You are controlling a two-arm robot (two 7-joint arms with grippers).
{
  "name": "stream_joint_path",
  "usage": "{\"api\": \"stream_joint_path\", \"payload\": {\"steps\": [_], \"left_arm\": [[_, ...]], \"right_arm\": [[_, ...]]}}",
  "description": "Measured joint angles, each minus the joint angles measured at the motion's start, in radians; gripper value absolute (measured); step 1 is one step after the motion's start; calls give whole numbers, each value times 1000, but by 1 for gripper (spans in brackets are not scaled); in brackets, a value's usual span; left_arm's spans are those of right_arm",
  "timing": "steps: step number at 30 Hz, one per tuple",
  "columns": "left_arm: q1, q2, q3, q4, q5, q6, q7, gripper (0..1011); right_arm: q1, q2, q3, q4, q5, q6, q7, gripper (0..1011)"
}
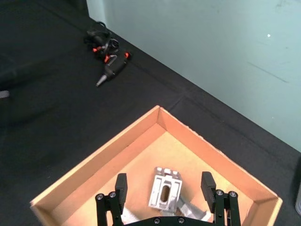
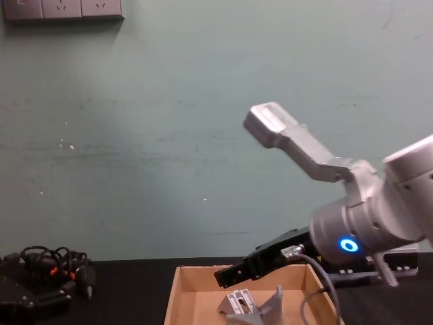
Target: Use one hand to pick up the angle iron from the table and place it into the box.
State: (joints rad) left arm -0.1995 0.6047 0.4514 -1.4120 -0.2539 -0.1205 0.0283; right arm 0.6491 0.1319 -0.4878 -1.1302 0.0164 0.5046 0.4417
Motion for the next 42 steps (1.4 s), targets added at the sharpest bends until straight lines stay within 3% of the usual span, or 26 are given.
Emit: {"api": "stream_joint_path", "payload": {"steps": [5, 6, 8, 19, 25, 31, 42], "left_arm": [[0, 0, 0, 0, 0, 0, 0, 1011], [0, 0, 0, 0, 0, 0, 0, 1011], [0, 0, 0, 0, 0, 0, 0, 1011], [0, 0, 0, 0, 0, 0, 0, 1011], [0, 0, 0, 0, 0, 0, 0, 1011], [0, 0, 0, 0, 0, 0, 0, 1011], [0, 0, 0, 0, 0, 0, 0, 1011]], "right_arm": [[-105, 52, 31, -166, 18, 30, -19, 1000], [-105, 52, 31, -166, 18, 30, -19, 1000], [-167, 78, 54, -249, 29, 39, -34, 1000], [-360, 120, 120, -441, 25, 6, -128, 1000], [-431, 125, 134, -472, -14, -96, -176, 1000], [-468, 120, 145, -461, -48, -193, -210, 1000], [-470, 118, 146, -457, -52, -201, -213, 1000]]}}
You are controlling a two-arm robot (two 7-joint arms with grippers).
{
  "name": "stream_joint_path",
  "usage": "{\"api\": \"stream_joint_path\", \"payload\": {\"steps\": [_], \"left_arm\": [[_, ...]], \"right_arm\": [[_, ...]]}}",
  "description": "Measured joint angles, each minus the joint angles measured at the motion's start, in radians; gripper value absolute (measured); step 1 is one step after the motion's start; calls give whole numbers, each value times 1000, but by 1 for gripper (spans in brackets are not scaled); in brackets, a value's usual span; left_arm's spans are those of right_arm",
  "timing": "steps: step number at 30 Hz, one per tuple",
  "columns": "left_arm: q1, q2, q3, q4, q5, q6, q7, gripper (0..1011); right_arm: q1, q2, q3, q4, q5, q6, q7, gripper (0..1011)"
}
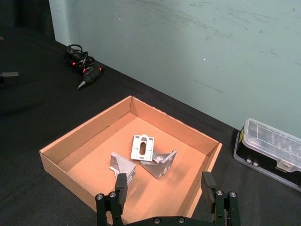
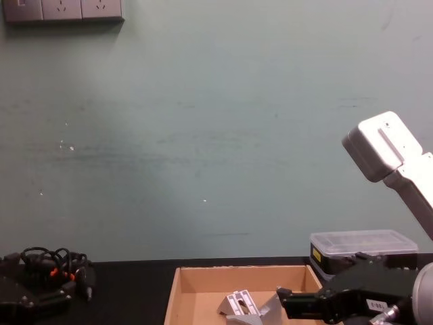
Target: Use one hand to pick up the angle iron from the table and place it into the box.
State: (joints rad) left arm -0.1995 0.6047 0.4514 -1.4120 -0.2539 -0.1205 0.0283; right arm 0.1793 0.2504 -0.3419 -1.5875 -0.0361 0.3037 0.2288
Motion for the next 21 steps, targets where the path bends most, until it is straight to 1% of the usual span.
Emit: {"api": "stream_joint_path", "payload": {"steps": [21], "left_arm": [[0, 0, 0, 0, 0, 0, 0, 1011]], "right_arm": [[3, 0, -3, -1, 3, 8, 3, 1000]]}}
